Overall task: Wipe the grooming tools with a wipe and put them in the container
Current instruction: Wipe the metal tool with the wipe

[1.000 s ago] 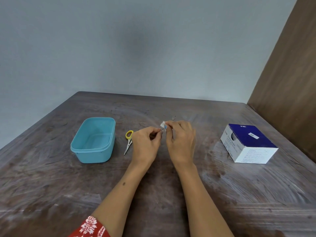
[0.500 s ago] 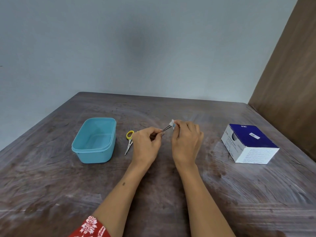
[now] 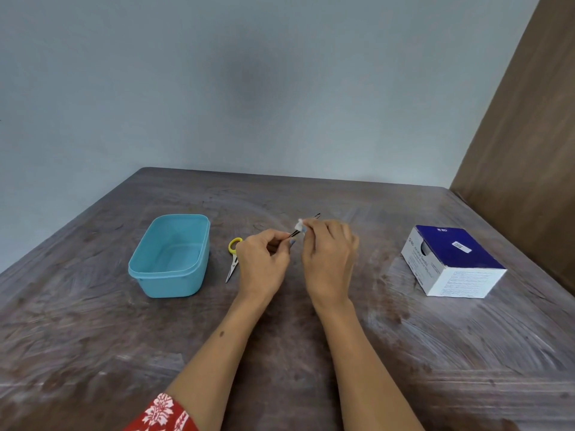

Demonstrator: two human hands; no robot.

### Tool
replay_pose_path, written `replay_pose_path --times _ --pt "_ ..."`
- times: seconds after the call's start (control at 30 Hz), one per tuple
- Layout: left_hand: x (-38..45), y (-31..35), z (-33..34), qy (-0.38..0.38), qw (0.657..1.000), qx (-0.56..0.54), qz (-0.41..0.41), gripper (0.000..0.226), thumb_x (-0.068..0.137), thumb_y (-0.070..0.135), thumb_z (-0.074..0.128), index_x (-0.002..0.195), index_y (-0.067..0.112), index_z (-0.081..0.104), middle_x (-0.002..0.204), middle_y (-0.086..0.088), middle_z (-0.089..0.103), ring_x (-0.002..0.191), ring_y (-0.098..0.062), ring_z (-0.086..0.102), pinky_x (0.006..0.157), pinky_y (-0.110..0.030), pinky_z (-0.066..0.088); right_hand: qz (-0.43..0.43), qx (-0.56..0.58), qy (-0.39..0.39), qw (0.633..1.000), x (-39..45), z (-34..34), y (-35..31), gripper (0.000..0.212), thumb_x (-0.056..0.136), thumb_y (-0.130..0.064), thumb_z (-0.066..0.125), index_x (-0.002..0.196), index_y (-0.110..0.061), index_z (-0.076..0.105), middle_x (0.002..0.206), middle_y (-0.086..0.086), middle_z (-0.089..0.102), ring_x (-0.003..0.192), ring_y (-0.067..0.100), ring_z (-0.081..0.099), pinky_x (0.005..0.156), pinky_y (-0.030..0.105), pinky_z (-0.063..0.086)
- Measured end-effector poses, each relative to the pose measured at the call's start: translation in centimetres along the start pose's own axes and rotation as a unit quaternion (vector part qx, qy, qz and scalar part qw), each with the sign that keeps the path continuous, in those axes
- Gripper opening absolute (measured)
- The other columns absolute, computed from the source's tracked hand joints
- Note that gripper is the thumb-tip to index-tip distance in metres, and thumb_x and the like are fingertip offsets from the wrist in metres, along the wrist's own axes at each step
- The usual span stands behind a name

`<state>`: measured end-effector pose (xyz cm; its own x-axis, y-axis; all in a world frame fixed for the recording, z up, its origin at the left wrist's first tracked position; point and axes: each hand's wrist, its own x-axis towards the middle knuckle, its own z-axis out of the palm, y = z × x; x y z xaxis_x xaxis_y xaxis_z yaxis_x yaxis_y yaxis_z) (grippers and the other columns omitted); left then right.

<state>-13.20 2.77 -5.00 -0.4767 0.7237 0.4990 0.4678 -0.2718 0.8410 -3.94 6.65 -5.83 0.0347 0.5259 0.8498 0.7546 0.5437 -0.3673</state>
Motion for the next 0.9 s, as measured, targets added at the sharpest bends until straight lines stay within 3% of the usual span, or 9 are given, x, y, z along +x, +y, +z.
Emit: replay_pose_path --times 0.17,0.27,0.33,0.4,0.47,0.53,0.6,0.73,0.9 --pt "-0.2 0.0 0.3 -0.015 1.0 -0.011 -0.022 0.004 0.077 0.007 0.069 0.076 0.009 0.073 0.059 -0.003 0.068 0.058 -0.021 0.067 0.059 -0.039 0.057 0.061 0.002 0.025 0.998 0.1 -0.2 0.5 0.021 0.087 -0.02 0.049 0.09 -0.014 0.068 0.081 0.0 0.066 0.078 0.023 0.056 0.067 0.034 0.041" --pt "-0.3 0.4 0.3 -0.014 0.993 -0.083 -0.087 0.003 0.079 0.003 0.068 0.079 0.003 0.071 0.06 -0.005 0.067 0.055 -0.018 0.067 0.058 -0.03 0.057 0.173 0.107 0.024 0.979 0.4 -0.4 0.2 0.012 0.087 -0.012 0.054 0.088 -0.013 0.066 0.083 -0.002 0.065 0.081 0.02 0.055 0.072 0.032 0.043" --pt "-0.1 0.7 0.3 -0.012 0.979 -0.147 -0.139 0.004 0.081 0.0 0.066 0.082 -0.003 0.068 0.061 -0.008 0.065 0.051 -0.012 0.065 0.055 -0.022 0.056 0.332 0.246 0.016 0.91 0.9 -0.8 0.0 0.012 0.088 -0.007 0.057 0.086 -0.016 0.065 0.079 -0.006 0.063 0.077 0.012 0.058 0.071 0.029 0.048" --pt "0.0 0.9 0.3 -0.017 0.966 -0.195 -0.171 0.004 0.082 -0.001 0.065 0.083 -0.004 0.067 0.061 -0.009 0.065 0.051 -0.011 0.065 0.055 -0.021 0.056 0.479 0.408 -0.014 0.777 1.4 -1.1 -0.1 0.012 0.09 -0.005 0.056 0.087 -0.013 0.064 0.075 -0.004 0.063 0.066 0.006 0.058 0.061 0.022 0.051" --pt "0.0 0.9 0.4 -0.027 0.958 -0.218 -0.185 0.004 0.081 -0.002 0.065 0.078 -0.001 0.067 0.059 -0.006 0.066 0.051 -0.012 0.065 0.054 -0.022 0.056 0.537 0.515 -0.055 0.666 1.7 -1.3 -0.3 0.012 0.091 -0.004 0.055 0.087 -0.012 0.062 0.074 0.0 0.064 0.06 0.005 0.059 0.054 0.018 0.05" --pt "-0.1 1.0 0.4 -0.038 0.954 -0.225 -0.192 0.009 0.081 -0.002 0.065 0.074 0.003 0.067 0.055 -0.002 0.066 0.05 -0.012 0.065 0.053 -0.022 0.056 0.546 0.559 -0.091 0.617 1.8 -1.6 -0.5 0.012 0.091 -0.004 0.056 0.088 -0.013 0.063 0.072 0.0 0.066 0.06 0.006 0.061 0.055 0.018 0.05" --pt "-0.2 1.2 0.3 -0.045 0.952 -0.233 -0.195 0.01 0.081 -0.002 0.065 0.074 0.003 0.067 0.055 -0.001 0.067 0.051 -0.012 0.065 0.052 -0.021 0.055 0.54 0.573 -0.113 0.606 1.8 -1.7 -0.6 0.011 0.09 -0.005 0.057 0.088 -0.013 0.064 0.068 -0.002 0.068 0.064 0.007 0.063 0.057 0.018 0.051" --pt "-0.1 1.2 0.3 -0.043 0.947 -0.247 -0.202 0.006 0.081 -0.001 0.065 0.075 0.001 0.067 0.058 -0.006 0.067 0.051 -0.013 0.065 0.052 -0.021 0.055 0.522 0.561 -0.131 0.629 1.7 -2.0 -0.6 0.011 0.088 -0.006 0.06 0.087 -0.015 0.067 0.068 -0.005 0.071 0.069 0.008 0.064 0.063 0.02 0.051" --pt "-0.1 1.3 0.3 -0.049 0.939 -0.264 -0.216 0.007 0.081 -0.001 0.066 0.075 0.002 0.067 0.054 -0.002 0.067 0.05 -0.013 0.065 0.052 -0.022 0.056 0.535 0.549 -0.12 0.631 1.7 -2.2 -0.6 0.015 0.088 -0.001 0.059 0.087 -0.015 0.066 0.07 -0.001 0.069 0.062 0.006 0.065 0.067 0.023 0.051"
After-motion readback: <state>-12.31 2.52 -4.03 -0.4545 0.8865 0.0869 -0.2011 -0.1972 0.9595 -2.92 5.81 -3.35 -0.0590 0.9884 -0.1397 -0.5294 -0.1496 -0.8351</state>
